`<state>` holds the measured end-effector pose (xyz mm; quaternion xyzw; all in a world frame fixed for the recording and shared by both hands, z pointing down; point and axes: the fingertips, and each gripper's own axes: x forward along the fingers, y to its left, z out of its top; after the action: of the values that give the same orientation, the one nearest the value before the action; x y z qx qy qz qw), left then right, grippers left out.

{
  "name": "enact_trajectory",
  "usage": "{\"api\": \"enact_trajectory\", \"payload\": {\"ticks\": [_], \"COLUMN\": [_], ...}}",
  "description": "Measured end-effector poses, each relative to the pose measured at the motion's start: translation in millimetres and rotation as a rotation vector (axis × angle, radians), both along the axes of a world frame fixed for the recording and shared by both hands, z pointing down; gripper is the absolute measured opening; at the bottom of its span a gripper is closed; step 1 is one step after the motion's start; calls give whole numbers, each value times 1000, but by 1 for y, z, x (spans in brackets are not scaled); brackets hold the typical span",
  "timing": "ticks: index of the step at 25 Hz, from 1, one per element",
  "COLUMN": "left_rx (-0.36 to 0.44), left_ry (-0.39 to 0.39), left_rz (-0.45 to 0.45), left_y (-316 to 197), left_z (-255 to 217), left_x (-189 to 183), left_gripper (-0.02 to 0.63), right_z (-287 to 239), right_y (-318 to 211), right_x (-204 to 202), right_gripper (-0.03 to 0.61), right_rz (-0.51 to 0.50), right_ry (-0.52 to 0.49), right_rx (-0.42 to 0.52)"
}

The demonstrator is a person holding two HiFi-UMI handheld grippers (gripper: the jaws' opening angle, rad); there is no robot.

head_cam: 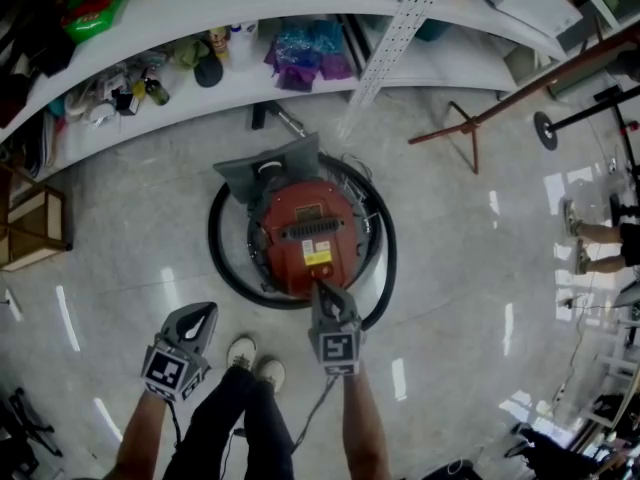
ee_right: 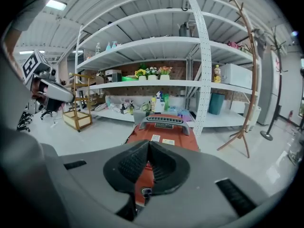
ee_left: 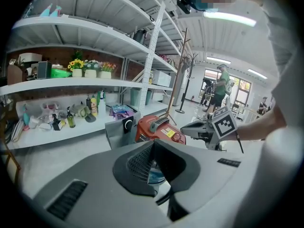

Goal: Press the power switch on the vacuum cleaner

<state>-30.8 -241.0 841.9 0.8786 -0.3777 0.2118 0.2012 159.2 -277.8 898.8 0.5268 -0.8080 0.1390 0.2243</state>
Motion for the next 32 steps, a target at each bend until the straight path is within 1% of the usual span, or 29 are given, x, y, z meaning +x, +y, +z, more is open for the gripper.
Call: {"api": "enact_trajectory", "payload": {"ticks": [5, 10, 18, 22, 26, 29, 32], "left_rx": [13, 41, 85, 95, 96, 115, 132], "left_ry": [5, 12, 33, 39, 44, 60, 60], "left_rz": [11, 19, 31, 36, 35, 40, 49], "left_y": [3, 4, 4, 5, 9, 10, 12], "left_z": [-8, -24, -62, -84, -108, -131, -146], "left_x": [5, 8, 15, 17, 20, 23, 23], "left_gripper": [8, 8, 8, 8, 8, 8, 8], "right_z": [-13, -37, -81, -106, -131, -152, -168], "right_y": [6, 12, 25, 33, 44, 49, 55], "right_x": [0, -4, -7, -3, 4, 6, 6], "right_gripper": [12, 11, 11, 11, 11, 11, 11], "right_rz": [24, 38, 44, 79, 105, 119, 134], "right_ry": [-40, -71, -95, -122, -139, -153, -170], "right_rx": [32, 66, 119, 120, 99, 106, 111]}}
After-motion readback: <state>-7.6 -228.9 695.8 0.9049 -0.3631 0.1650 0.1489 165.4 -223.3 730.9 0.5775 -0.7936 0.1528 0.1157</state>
